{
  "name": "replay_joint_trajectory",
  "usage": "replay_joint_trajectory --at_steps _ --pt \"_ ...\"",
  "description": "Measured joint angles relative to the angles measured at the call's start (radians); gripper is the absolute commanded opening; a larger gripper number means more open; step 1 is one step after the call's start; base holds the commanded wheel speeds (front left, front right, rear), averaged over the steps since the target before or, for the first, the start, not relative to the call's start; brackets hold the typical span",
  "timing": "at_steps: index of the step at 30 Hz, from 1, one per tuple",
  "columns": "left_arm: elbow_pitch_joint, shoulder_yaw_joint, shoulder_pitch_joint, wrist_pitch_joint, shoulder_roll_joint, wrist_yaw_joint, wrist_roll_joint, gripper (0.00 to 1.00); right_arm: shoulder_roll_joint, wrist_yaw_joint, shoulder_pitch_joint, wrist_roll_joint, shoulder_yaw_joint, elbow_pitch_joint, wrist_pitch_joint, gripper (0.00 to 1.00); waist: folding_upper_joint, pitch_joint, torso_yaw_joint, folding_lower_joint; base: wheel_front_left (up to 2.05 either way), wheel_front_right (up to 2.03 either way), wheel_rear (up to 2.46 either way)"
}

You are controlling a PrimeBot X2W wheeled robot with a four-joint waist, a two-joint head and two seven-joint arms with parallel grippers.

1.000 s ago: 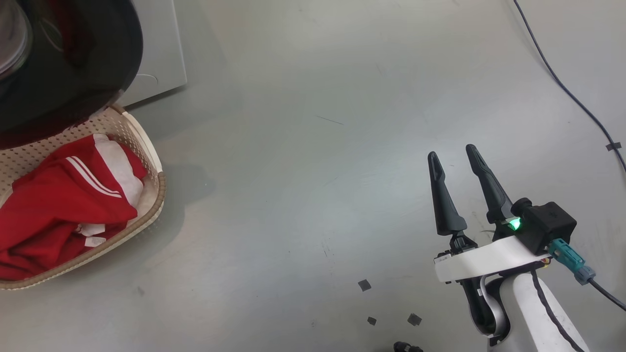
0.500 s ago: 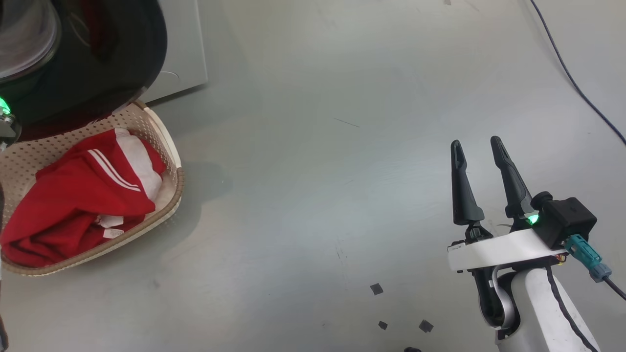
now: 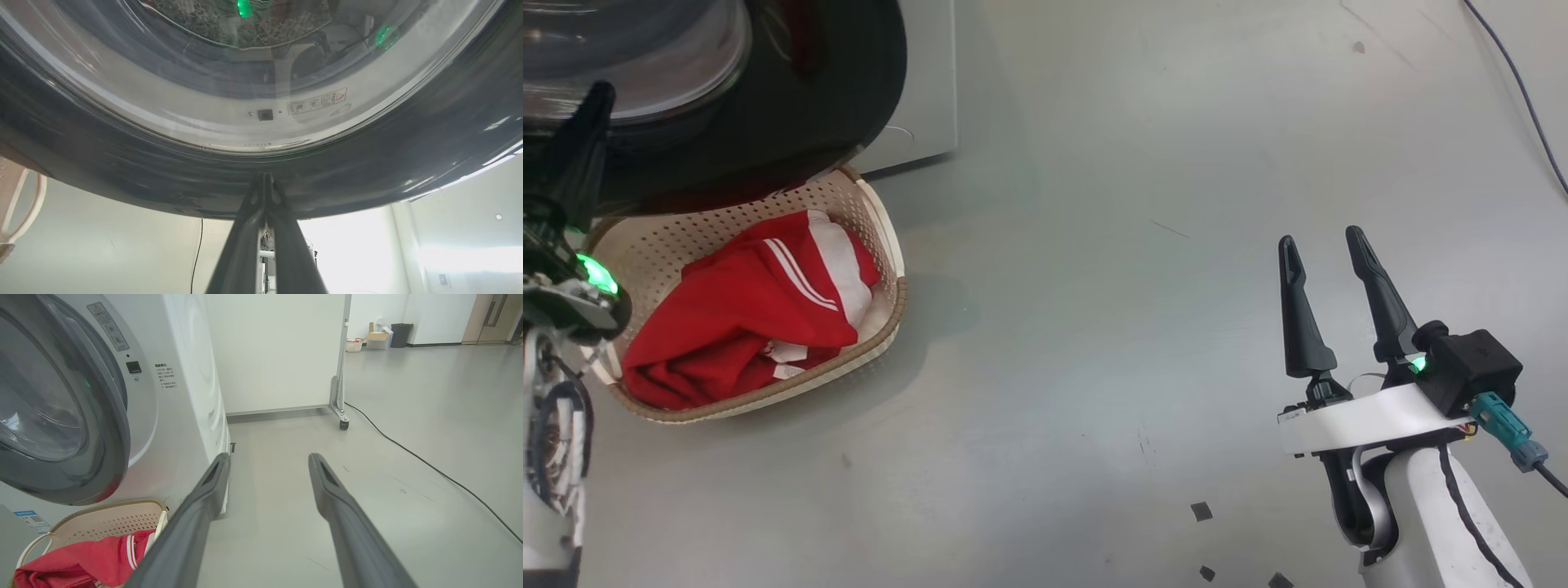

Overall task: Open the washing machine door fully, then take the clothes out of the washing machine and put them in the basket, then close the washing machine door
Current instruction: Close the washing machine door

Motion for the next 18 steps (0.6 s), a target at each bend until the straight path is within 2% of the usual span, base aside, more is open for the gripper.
replay_joint_trajectory --at_steps 6,15,18 --pt "-0.009 0.011 0.094 -0.001 -0.034 -0.015 -0.003 0.00 -0.017 0.009 0.007 -0.010 -0.001 0.014 0.000 1.00 0.0000 -0.031 0.052 0.0000 0.00 0.00 0.00" --pt "-0.052 0.019 0.218 -0.031 -0.143 -0.023 -0.013 0.00 -0.035 0.018 0.041 -0.036 0.001 0.039 0.000 1.00 0.0000 -0.087 0.138 0.0000 0.00 0.00 0.00" --pt "-0.062 0.018 0.260 -0.044 -0.147 -0.023 -0.010 0.00 -0.037 0.018 0.051 -0.036 -0.001 0.045 0.000 1.00 0.0000 -0.109 0.169 0.0000 0.00 0.00 0.00"
